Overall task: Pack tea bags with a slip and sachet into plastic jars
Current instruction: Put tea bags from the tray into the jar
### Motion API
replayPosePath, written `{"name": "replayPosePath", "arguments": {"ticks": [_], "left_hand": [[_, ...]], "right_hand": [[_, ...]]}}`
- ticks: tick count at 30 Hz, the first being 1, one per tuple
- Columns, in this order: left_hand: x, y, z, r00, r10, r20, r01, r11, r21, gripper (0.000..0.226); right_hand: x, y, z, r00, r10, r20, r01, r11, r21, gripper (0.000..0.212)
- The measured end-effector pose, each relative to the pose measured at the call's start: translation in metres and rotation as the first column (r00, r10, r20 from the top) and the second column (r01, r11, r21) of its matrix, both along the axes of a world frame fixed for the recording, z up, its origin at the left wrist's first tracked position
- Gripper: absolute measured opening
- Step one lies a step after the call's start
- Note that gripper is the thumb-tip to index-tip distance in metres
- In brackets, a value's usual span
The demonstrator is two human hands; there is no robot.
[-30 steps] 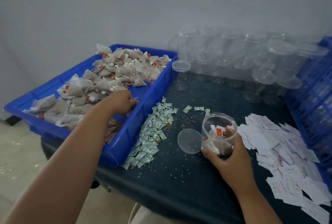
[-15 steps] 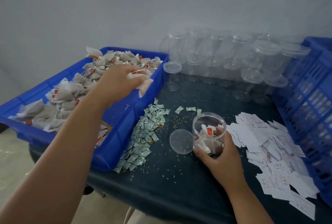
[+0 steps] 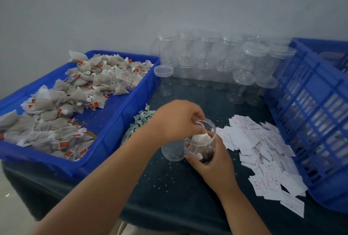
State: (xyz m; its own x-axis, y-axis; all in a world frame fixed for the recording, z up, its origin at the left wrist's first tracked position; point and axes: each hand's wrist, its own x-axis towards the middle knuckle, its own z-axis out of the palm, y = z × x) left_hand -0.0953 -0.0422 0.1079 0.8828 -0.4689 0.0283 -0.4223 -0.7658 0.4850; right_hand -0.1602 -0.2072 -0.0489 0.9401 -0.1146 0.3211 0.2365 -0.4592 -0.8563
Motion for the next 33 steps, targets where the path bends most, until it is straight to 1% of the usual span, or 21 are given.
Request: {"name": "replayPosePath", "arguments": {"ticks": [2,4,6,8,9,10,11,12,13,14,15,16,17,19,23,27,29,30,31,32,33], "left_hand": [[0.001,0.008,0.009,0.999,-0.029,-0.03,0.029,1.0,0.0,0.013],[0.005,0.028,0.024,0.999,0.035,-0.031,-0.038,0.995,-0.093,0.007],[0.016,0.061,0.037,0.978,0.198,0.067,-0.183,0.966,-0.185,0.01],[0.032,0.103,0.045,0.888,0.413,0.201,-0.374,0.904,-0.205,0.014],[0.041,0.124,0.045,0.831,0.503,0.24,-0.469,0.863,-0.187,0.017],[0.051,0.143,0.042,0.79,0.561,0.245,-0.541,0.828,-0.15,0.019],[0.061,0.158,0.035,0.776,0.592,0.216,-0.589,0.804,-0.087,0.019],[0.07,0.17,0.024,0.787,0.593,0.169,-0.605,0.796,0.026,0.017],[0.077,0.178,0.008,0.821,0.559,0.116,-0.571,0.801,0.18,0.018],[0.083,0.184,-0.009,0.864,0.501,0.048,-0.487,0.808,0.333,0.028],[0.085,0.187,-0.025,0.896,0.443,-0.028,-0.388,0.813,0.434,0.038],[0.087,0.189,-0.037,0.913,0.398,-0.09,-0.313,0.824,0.472,0.04],[0.087,0.19,-0.045,0.921,0.37,-0.124,-0.276,0.841,0.465,0.036],[0.088,0.192,-0.051,0.927,0.354,-0.123,-0.273,0.863,0.424,0.025],[0.088,0.196,-0.056,0.914,0.385,-0.131,-0.306,0.863,0.403,0.026],[0.084,0.196,-0.052,0.908,0.394,-0.146,-0.3,0.851,0.431,0.03],[0.084,0.197,-0.05,0.888,0.434,-0.15,-0.349,0.85,0.394,0.028],[0.085,0.199,-0.049,0.873,0.461,-0.16,-0.395,0.861,0.32,0.03],[0.087,0.2,-0.048,0.849,0.494,-0.188,-0.459,0.866,0.2,0.034],[0.088,0.201,-0.046,0.819,0.525,-0.232,-0.531,0.846,0.039,0.035],[0.089,0.201,-0.045,0.788,0.547,-0.282,-0.597,0.791,-0.136,0.033]], "right_hand": [[0.0,-0.001,0.0,1.0,-0.01,0.004,0.01,1.0,-0.015,0.071],[-0.001,-0.002,0.0,1.0,-0.019,0.01,0.019,0.999,-0.026,0.065],[0.0,-0.003,-0.001,1.0,-0.009,0.007,0.009,1.0,-0.029,0.066],[0.0,-0.004,-0.002,1.0,0.0,0.0,0.0,0.999,-0.032,0.069],[0.0,-0.004,-0.003,1.0,-0.001,0.002,0.001,0.999,-0.035,0.07],[0.0,-0.005,-0.003,1.0,0.0,0.007,0.001,0.999,-0.036,0.071],[0.0,-0.004,-0.003,1.0,0.003,0.013,-0.002,0.999,-0.035,0.071],[0.0,-0.004,-0.002,1.0,0.006,0.015,-0.005,0.999,-0.034,0.069],[-0.001,-0.003,-0.001,1.0,0.006,0.016,-0.006,0.999,-0.032,0.067],[-0.001,-0.003,0.0,1.0,0.006,0.017,-0.006,1.0,-0.031,0.066],[-0.002,-0.002,0.001,1.0,0.006,0.018,-0.005,0.999,-0.032,0.067],[-0.002,-0.001,0.001,1.0,0.007,0.021,-0.006,0.999,-0.034,0.068],[-0.002,0.0,0.001,1.0,0.008,0.025,-0.007,0.999,-0.032,0.069],[-0.001,0.001,0.002,1.0,0.006,0.022,-0.006,1.0,-0.02,0.072],[-0.001,0.002,0.002,1.0,0.004,0.01,-0.004,1.0,-0.017,0.073],[-0.002,0.002,0.002,1.0,0.01,0.007,-0.01,1.0,-0.004,0.072],[-0.003,0.003,0.002,1.0,0.008,-0.004,-0.008,1.0,0.002,0.072],[-0.003,0.003,0.003,1.0,0.008,-0.001,-0.008,1.0,0.001,0.073],[-0.003,0.003,0.003,1.0,0.007,0.004,-0.007,1.0,-0.002,0.074],[-0.003,0.003,0.004,1.0,0.008,0.003,-0.008,1.0,-0.004,0.075],[-0.003,0.003,0.004,1.0,0.008,-0.003,-0.008,1.0,-0.005,0.075]]}}
